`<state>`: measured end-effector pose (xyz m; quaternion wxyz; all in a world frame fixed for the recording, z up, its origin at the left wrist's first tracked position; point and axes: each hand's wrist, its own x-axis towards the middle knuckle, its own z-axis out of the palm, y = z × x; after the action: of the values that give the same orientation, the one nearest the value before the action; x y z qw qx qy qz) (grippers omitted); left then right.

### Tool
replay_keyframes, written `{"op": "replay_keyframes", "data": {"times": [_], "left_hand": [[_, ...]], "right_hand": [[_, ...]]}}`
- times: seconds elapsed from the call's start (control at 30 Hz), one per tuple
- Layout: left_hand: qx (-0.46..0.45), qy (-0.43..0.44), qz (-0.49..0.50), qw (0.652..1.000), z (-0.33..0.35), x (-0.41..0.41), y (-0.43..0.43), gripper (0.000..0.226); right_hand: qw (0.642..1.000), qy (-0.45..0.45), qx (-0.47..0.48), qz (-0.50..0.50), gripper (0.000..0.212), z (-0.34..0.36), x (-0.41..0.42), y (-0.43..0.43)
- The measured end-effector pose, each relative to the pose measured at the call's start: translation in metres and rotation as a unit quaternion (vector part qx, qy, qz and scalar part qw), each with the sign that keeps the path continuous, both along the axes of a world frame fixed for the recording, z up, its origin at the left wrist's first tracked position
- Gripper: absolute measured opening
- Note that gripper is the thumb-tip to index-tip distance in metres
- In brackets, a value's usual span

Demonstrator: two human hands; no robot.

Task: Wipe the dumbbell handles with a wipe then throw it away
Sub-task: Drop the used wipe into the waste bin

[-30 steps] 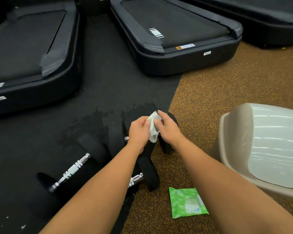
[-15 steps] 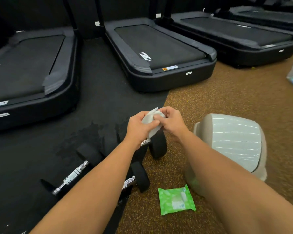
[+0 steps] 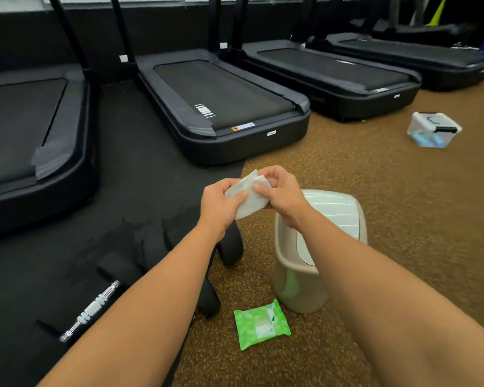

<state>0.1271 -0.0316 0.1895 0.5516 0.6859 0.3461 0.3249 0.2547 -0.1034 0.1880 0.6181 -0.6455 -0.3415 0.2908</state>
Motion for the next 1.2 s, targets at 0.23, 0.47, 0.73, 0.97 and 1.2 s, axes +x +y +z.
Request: {"op": "replay_keyframes", "data": {"times": [0.23,0.47,0.73,0.97,1.2], "left_hand": [[0.027,0.019,-0.056,0.998,0.003,0.027,-0.029,0.023],[0.050,0.047,-0.052,0.996,-0.004,0.045,-0.052,0.020],[0.091,0.082,-0.052,0.991,-0.002,0.049,-0.065,0.015],[0.111,0.097,-0.056,0.987,-0.003,0.053,-0.067,0.019],[0.112,0.106,-0.060,0.986,-0.008,0.052,-0.071,0.018]], "right_hand": [[1.000,0.007,-0.011,-0.006,0.018,0.006,0.035,-0.047],[0.999,0.031,-0.025,-0.011,0.020,-0.002,0.057,-0.089],[0.995,-0.003,-0.098,-0.020,0.022,-0.019,0.064,-0.111],[0.984,-0.075,-0.162,-0.019,0.026,-0.032,0.066,-0.115],[0.943,-0.211,-0.257,-0.012,0.011,-0.051,0.065,-0.115]]}}
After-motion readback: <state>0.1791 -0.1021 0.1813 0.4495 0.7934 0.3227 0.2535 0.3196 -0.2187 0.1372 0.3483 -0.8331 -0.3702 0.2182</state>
